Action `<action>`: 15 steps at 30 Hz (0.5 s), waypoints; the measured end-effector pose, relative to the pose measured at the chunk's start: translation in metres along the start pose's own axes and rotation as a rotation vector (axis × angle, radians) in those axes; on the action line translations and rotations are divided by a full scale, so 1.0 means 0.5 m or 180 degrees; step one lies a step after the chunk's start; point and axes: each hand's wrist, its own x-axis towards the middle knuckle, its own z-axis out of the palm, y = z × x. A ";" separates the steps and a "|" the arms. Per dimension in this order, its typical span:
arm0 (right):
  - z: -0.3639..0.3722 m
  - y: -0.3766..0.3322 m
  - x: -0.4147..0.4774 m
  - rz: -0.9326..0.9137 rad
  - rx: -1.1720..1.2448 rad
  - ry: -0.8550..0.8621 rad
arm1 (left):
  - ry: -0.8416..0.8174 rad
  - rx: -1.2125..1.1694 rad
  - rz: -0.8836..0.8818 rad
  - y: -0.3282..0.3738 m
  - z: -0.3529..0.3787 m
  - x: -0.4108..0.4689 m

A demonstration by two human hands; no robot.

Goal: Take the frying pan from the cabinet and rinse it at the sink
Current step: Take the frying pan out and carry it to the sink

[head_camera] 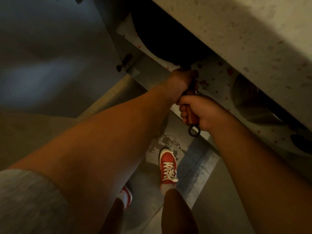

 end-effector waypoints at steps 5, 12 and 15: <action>0.031 0.023 -0.002 -0.0216 -0.0033 0.0225 | -0.0088 0.0031 -0.0014 -0.007 -0.015 -0.015; 0.077 0.080 -0.064 -0.0126 -0.0080 0.0248 | -0.0087 0.0123 -0.0075 -0.047 -0.053 -0.076; 0.102 0.117 -0.115 -0.0027 -0.0173 0.0245 | -0.0048 0.0157 -0.0144 -0.090 -0.071 -0.113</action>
